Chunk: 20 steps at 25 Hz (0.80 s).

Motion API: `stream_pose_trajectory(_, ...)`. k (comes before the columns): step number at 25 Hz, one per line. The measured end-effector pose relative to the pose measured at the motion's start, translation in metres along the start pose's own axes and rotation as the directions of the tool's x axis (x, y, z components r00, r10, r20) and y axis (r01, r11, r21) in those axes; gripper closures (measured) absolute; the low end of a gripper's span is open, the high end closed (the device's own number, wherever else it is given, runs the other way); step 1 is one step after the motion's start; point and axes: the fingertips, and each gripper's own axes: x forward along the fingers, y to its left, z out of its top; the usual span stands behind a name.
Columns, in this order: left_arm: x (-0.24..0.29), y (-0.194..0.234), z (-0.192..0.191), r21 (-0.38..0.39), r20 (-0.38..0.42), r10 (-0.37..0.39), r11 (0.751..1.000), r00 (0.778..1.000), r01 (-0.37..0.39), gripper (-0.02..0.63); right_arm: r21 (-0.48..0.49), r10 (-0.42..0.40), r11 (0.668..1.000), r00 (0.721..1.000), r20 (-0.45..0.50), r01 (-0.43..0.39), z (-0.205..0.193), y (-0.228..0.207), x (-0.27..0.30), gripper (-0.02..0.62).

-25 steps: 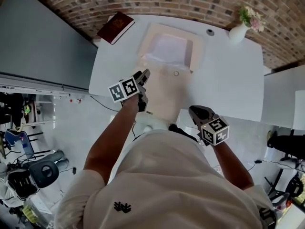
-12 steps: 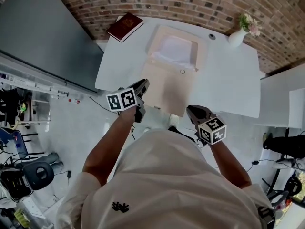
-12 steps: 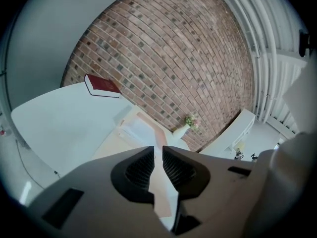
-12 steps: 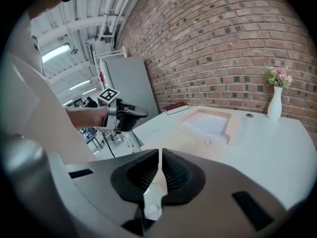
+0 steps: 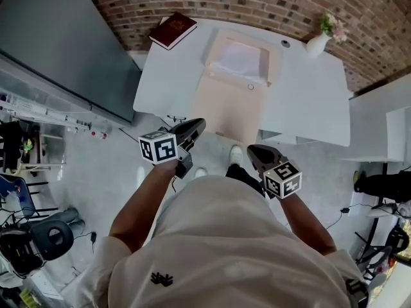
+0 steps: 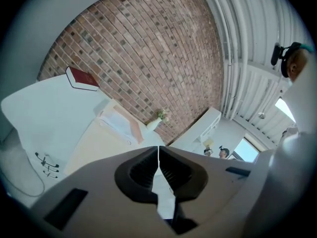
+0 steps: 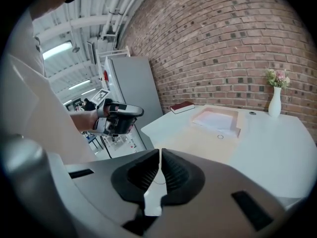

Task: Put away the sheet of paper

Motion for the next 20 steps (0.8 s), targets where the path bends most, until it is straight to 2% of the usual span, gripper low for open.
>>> stream_pose_trajectory(4,-0.023,-0.019,-0.017,0.026,-0.036,-0.094,0.995,0.995,0.095,0.578,-0.003,-0.009,1.0,1.0,0.005,0.009,-0.005,0.022,-0.002,0.557)
stream_pose_trajectory(9,-0.045,-0.044,-0.031,0.094,-0.093,-0.139,0.984,0.986,0.148,0.581,-0.011,-0.023,1.0,1.0,0.016,0.023,-0.004,0.037,-0.005,0.558)
stream_pose_trajectory(20,-0.063,-0.053,-0.044,0.159,-0.129,-0.142,0.974,0.981,0.162,0.58,-0.028,-0.027,0.999,1.0,-0.001,0.027,-0.009,0.061,-0.004,0.561)
